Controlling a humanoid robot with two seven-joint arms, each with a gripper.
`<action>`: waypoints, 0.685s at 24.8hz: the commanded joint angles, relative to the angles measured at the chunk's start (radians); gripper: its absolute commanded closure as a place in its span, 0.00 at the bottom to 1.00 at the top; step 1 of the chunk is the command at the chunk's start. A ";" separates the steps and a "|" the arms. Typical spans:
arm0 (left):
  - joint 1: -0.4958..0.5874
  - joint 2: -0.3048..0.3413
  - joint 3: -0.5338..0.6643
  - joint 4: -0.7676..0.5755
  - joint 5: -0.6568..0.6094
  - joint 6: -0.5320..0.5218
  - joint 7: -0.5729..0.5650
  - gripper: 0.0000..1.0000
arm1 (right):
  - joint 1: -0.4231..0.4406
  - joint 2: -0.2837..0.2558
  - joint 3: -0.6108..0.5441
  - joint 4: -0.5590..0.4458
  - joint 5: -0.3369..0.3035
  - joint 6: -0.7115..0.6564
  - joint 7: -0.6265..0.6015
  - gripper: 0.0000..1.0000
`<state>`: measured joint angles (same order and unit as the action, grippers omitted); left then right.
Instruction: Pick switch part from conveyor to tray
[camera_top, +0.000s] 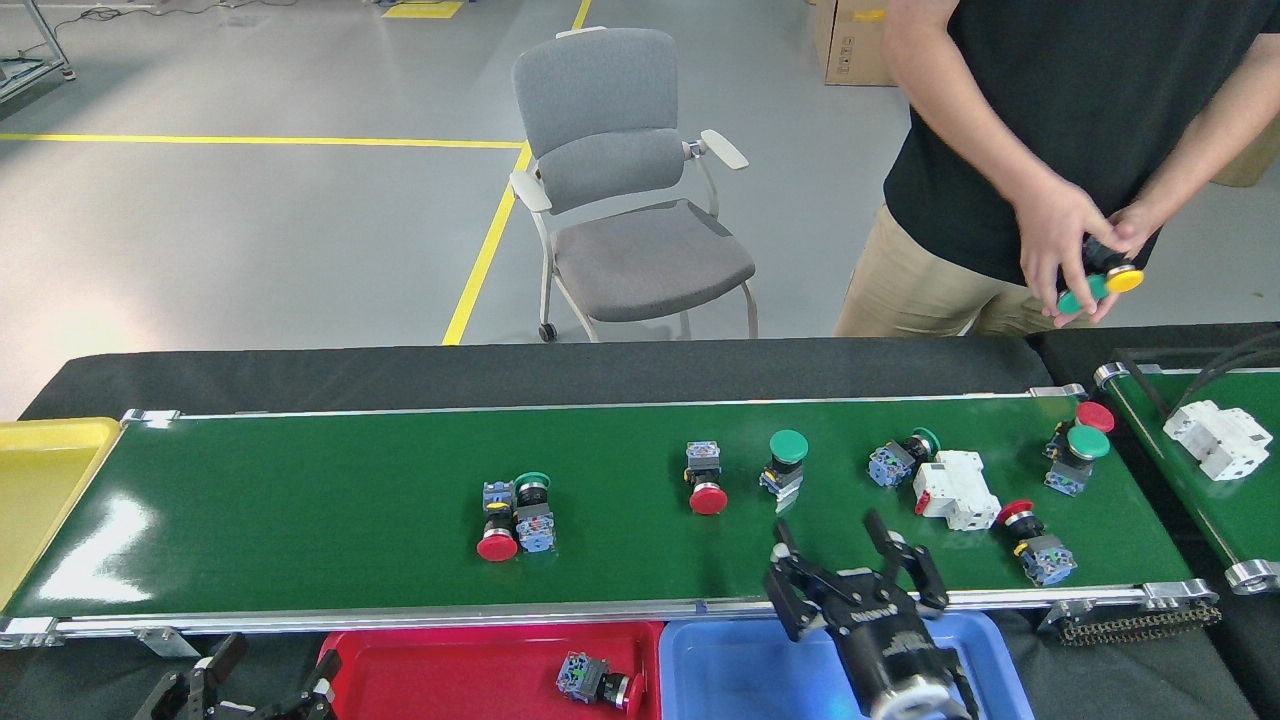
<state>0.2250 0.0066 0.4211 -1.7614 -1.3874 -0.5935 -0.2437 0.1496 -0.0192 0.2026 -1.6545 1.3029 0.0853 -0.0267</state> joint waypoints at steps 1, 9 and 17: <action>-0.036 -0.013 -0.027 -0.013 -0.004 0.023 -0.003 0.00 | 0.053 -0.008 0.001 -0.044 -0.001 0.011 -0.065 0.00; -0.151 -0.008 -0.208 0.049 -0.114 0.196 -0.003 0.00 | -0.031 -0.005 0.052 -0.027 0.027 0.024 -0.012 0.01; -0.216 -0.007 -0.208 0.148 -0.114 0.199 -0.003 0.00 | -0.416 0.119 0.204 0.383 0.053 0.044 0.120 0.01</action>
<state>0.0271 -0.0092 0.2135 -1.6158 -1.5004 -0.3992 -0.2504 -0.2312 0.0891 0.3915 -1.3047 1.3542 0.1239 0.0830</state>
